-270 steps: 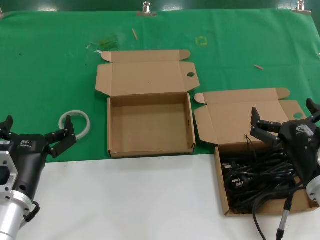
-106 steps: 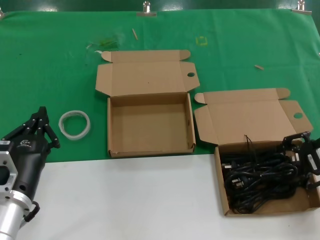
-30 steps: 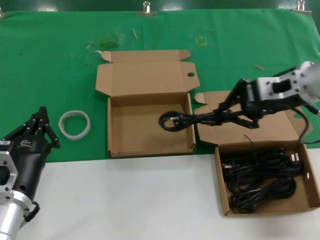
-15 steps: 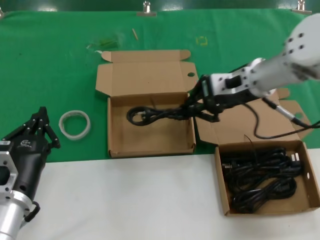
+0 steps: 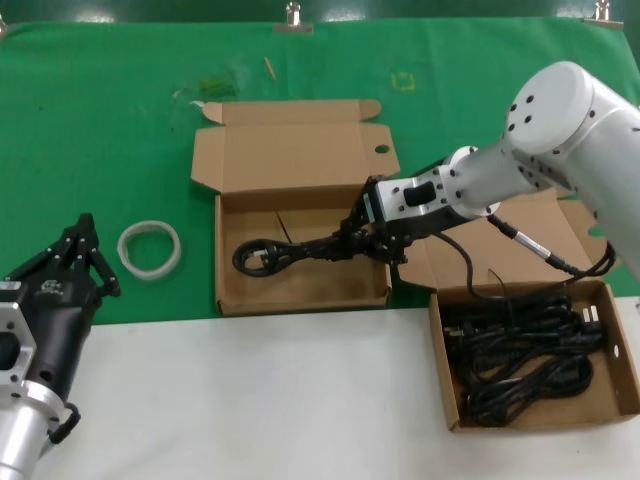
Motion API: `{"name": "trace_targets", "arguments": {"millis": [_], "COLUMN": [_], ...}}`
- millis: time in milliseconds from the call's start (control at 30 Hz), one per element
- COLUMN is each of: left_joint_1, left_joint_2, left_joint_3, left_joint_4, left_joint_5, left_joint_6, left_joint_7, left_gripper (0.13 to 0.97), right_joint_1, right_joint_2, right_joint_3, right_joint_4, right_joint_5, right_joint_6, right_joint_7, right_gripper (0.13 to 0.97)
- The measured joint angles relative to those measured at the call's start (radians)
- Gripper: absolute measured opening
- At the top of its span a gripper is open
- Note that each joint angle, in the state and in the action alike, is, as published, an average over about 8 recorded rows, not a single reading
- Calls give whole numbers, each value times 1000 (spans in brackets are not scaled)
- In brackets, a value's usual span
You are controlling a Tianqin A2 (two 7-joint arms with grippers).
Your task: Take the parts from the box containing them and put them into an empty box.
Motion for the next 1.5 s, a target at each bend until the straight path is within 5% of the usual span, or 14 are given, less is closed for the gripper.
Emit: {"name": "trace_targets", "arguments": {"millis": [467,1100,1500], "left_joint_1": [0,0,0], "left_joint_2": [0,0,0], "left_joint_3": [0,0,0], "left_joint_4": [0,0,0], "left_joint_5": [0,0,0], "left_joint_6": [0,0,0], "left_joint_7": [0,0,0], "left_gripper": [140,140,140], "right_joint_1": [75,56,58], "right_joint_2": [-102,-112,-108], "right_joint_3": [44,71,79], "right_joint_4": [-288,-296,-294], "right_joint_5": [25,35,40], "right_joint_6": [137,160,166], "right_joint_7": [-188,-252,-261], "right_gripper": [170,212,320]}}
